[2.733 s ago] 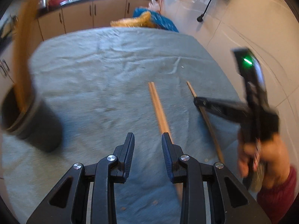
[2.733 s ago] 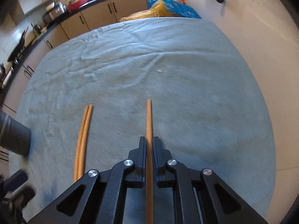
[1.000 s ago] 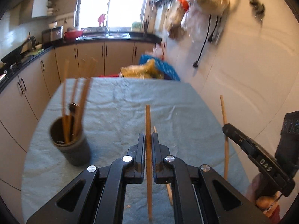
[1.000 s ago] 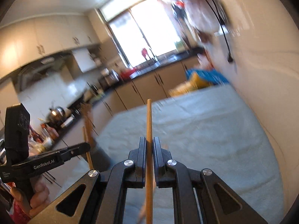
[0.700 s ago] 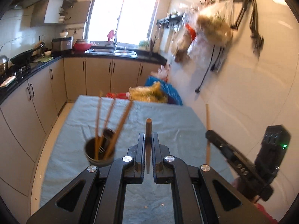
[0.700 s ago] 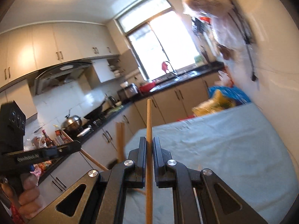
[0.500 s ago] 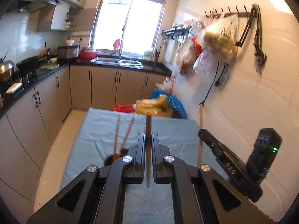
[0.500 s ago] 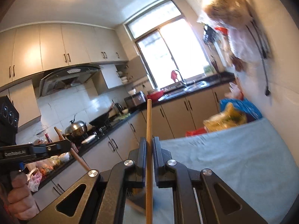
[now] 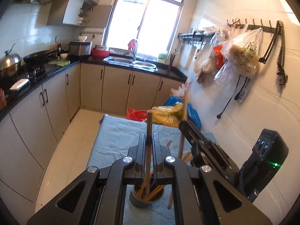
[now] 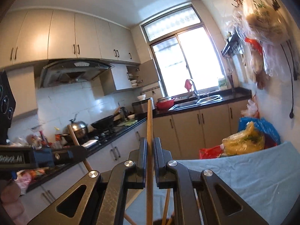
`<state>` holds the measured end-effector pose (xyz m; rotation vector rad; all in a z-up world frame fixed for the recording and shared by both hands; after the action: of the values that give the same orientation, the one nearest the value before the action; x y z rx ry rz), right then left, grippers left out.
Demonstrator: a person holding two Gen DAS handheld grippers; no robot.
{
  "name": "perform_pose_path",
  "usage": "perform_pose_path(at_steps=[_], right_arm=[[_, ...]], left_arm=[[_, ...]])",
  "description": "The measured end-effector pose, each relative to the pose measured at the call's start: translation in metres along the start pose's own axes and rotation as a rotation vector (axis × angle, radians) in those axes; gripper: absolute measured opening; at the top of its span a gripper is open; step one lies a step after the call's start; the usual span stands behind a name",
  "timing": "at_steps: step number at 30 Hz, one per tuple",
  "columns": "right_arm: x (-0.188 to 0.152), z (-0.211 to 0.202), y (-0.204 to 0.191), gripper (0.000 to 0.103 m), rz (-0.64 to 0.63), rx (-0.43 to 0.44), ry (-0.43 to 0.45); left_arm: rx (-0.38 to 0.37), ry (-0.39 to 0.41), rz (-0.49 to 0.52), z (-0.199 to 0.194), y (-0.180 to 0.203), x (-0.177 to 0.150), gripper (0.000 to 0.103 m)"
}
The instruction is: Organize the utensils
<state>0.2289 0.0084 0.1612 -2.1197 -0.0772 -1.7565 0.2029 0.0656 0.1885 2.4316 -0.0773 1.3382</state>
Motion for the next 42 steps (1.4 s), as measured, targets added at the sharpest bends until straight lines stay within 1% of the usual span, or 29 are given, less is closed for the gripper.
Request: perform_pose_path(at_steps=[5,8,12,14,18,23,24,25,27,32,34,35,36,37,38,40,41,42], right_arm=[[-0.015,0.027,-0.006,0.007,-0.042,-0.054,0.007],[-0.027,0.034,-0.004,0.007,-0.048,-0.052,-0.016],[-0.042,0.025,0.000,0.007,-0.061,-0.045,-0.036],[-0.051,0.021,0.001,0.007,-0.088,-0.048,-0.048],[-0.062,0.007,0.006,0.008,-0.098,-0.042,-0.076],[-0.059,-0.008,0.009,0.008,-0.119,-0.046,-0.065],[-0.057,-0.009,0.009,0.003,-0.118,-0.039,-0.072],[-0.054,-0.010,0.008,0.001,-0.116,-0.033,-0.071],[-0.046,-0.013,0.005,0.001,-0.132,-0.037,-0.051],[-0.028,-0.030,0.002,0.001,-0.122,-0.008,-0.031],[-0.025,-0.036,0.005,0.002,-0.088,0.033,-0.078],[-0.027,-0.037,0.009,0.008,-0.076,0.036,-0.128],[-0.032,-0.036,0.012,0.026,-0.079,0.038,-0.181],[-0.040,-0.036,0.015,0.038,-0.090,0.051,-0.245],[-0.050,-0.034,0.018,0.049,-0.111,0.045,-0.311],[-0.072,-0.032,0.028,0.049,-0.124,0.032,-0.421],[-0.087,-0.029,0.038,0.049,-0.119,0.019,-0.502],[-0.099,-0.027,0.045,0.049,-0.122,0.005,-0.561]], left_arm=[[0.000,-0.029,-0.005,0.019,-0.015,-0.012,0.006],[0.006,-0.039,-0.007,0.026,-0.022,-0.019,0.006],[0.003,-0.060,-0.022,0.031,-0.029,-0.028,0.006],[0.004,-0.064,-0.024,0.032,-0.030,-0.032,0.006],[0.000,-0.076,-0.024,0.031,-0.029,-0.038,0.006],[0.007,-0.097,-0.017,0.033,-0.025,-0.046,0.006],[0.010,-0.098,-0.016,0.033,-0.024,-0.047,0.006],[0.013,-0.099,-0.014,0.033,-0.023,-0.048,0.006],[0.019,-0.101,-0.022,0.033,-0.025,-0.049,0.006],[0.021,-0.116,-0.021,0.035,-0.028,-0.051,0.006],[0.022,-0.127,-0.026,0.039,-0.030,-0.053,0.006],[0.027,-0.131,-0.027,0.042,-0.031,-0.054,0.006],[0.028,-0.135,-0.029,0.043,-0.032,-0.056,0.006],[0.025,-0.139,-0.033,0.045,-0.033,-0.057,0.006],[0.024,-0.140,-0.035,0.046,-0.031,-0.057,0.006],[0.027,-0.138,-0.036,0.047,-0.033,-0.058,0.006],[0.024,-0.138,-0.039,0.048,-0.034,-0.058,0.006],[0.021,-0.139,-0.042,0.048,-0.035,-0.058,0.006]])
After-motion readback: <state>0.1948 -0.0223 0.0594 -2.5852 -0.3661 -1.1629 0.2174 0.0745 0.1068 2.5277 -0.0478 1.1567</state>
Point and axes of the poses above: each gripper's, at about its wrist camera, not at the fingertips, and z roughly the way its jaws point, y to its right, x to its top, the point moved 6 cm from there along z, roughly the way its jaws point, and after that the axes turned 4 degrees about -x, right-handed, at the moved point
